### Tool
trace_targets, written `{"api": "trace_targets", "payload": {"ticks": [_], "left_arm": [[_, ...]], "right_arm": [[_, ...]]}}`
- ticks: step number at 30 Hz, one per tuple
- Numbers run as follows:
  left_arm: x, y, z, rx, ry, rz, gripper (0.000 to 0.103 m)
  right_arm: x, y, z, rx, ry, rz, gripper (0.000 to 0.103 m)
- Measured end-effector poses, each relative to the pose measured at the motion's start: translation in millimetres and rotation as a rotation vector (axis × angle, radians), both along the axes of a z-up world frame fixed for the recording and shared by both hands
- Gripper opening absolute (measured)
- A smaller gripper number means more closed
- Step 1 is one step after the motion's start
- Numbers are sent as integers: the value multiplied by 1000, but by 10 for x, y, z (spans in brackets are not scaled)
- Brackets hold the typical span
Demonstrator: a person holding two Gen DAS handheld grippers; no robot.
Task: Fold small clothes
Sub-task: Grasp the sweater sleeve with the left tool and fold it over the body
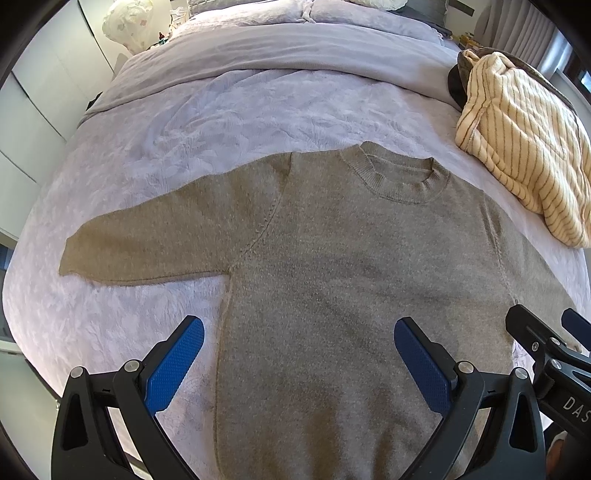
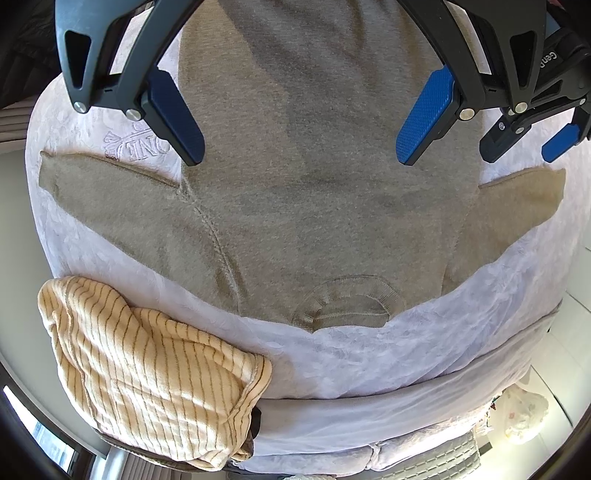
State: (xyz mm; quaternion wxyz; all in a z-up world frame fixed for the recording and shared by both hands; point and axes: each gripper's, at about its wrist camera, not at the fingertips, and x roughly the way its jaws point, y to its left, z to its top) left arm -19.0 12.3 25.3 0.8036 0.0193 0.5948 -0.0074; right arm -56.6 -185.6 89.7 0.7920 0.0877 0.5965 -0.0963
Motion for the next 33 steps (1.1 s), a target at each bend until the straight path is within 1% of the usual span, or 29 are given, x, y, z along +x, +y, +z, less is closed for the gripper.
{"api": "trace_targets", "payload": {"ticks": [2, 5, 8, 11, 14, 16, 20, 22, 25, 27, 29, 30, 32, 33], "left_arm": [[3, 13, -15, -5, 2, 2, 103], [6, 65, -48, -29, 4, 7, 103], [13, 185, -121, -90, 8, 26, 103], [30, 366, -219, -135, 10, 63, 103], [54, 629, -353, -168, 12, 115, 103], [74, 868, -455, -179, 4, 161, 103], [127, 1441, -670, -210, -37, 264, 103], [173, 1807, -787, -223, -78, 323, 103], [242, 2354, -926, -207, -164, 408, 103], [282, 2787, -1042, -195, -220, 492, 103], [297, 3130, -1173, -203, -253, 558, 103], [312, 3316, -1266, -215, -254, 595, 103], [320, 3616, -1469, -267, -247, 661, 103], [322, 3700, -1543, -289, -244, 680, 103]], "right_arm": [[6, -1, -23, 22, 6, -6, 103], [21, -21, -86, 88, 22, -13, 103], [30, 7, -155, 161, 34, -16, 103], [56, 139, -210, 179, 30, 6, 103], [81, 334, -271, 184, 17, 53, 103], [88, 485, -337, 200, 14, 86, 103], [98, 783, -543, 281, 28, 128, 103], [92, 924, -634, 298, 29, 149, 103], [90, 1161, -779, 314, 51, 194, 103], [102, 1300, -874, 326, 72, 215, 103], [109, 1418, -955, 338, 80, 235, 103], [118, 1483, -1002, 338, 88, 245, 103], [132, 1598, -1097, 340, 104, 268, 103], [138, 1618, -1138, 340, 113, 275, 103]]}}
